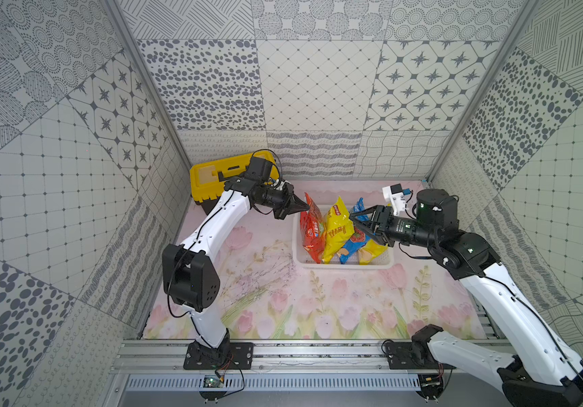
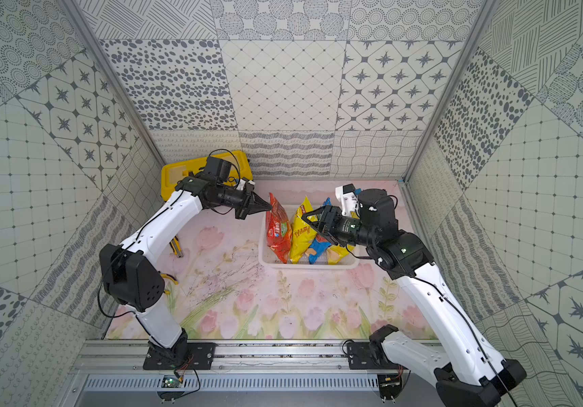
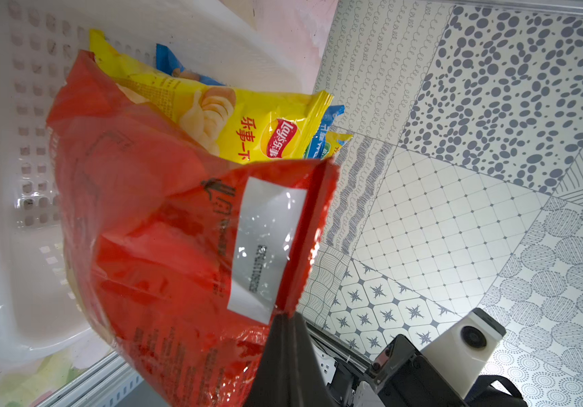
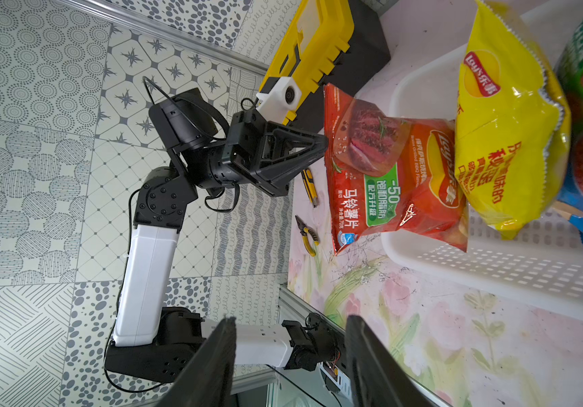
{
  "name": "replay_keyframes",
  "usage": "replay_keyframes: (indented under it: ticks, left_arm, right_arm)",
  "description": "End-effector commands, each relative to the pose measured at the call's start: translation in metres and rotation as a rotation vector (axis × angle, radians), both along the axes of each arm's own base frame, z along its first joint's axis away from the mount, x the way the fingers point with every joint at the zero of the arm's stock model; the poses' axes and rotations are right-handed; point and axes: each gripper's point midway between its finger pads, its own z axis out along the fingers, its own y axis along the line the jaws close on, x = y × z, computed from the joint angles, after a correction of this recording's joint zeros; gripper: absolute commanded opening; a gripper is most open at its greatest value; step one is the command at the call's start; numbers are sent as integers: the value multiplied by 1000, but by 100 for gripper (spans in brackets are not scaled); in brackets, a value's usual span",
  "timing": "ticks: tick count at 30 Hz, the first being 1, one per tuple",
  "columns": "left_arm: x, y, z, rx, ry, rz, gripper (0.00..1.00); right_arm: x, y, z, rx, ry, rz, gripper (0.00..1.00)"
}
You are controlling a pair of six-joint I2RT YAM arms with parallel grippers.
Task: Put the potato chips into the basket
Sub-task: Place the potato chip in the basket.
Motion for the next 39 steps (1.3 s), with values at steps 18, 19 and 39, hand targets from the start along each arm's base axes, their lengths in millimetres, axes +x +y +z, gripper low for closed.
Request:
replay_keyframes:
  ticks: [18, 19, 39]
  left_arm:
    - [-21, 0, -96, 193, 52, -65, 0]
    - [-21, 0, -98, 199, 55, -61, 0]
    - [33, -13, -70, 171, -27, 24, 0]
  right_arm:
    - [3, -5, -12, -35, -8, -28, 54]
    - [4, -5, -13, -37, -6, -29, 54]
    - [-5, -13, -14, -35, -11, -47, 54]
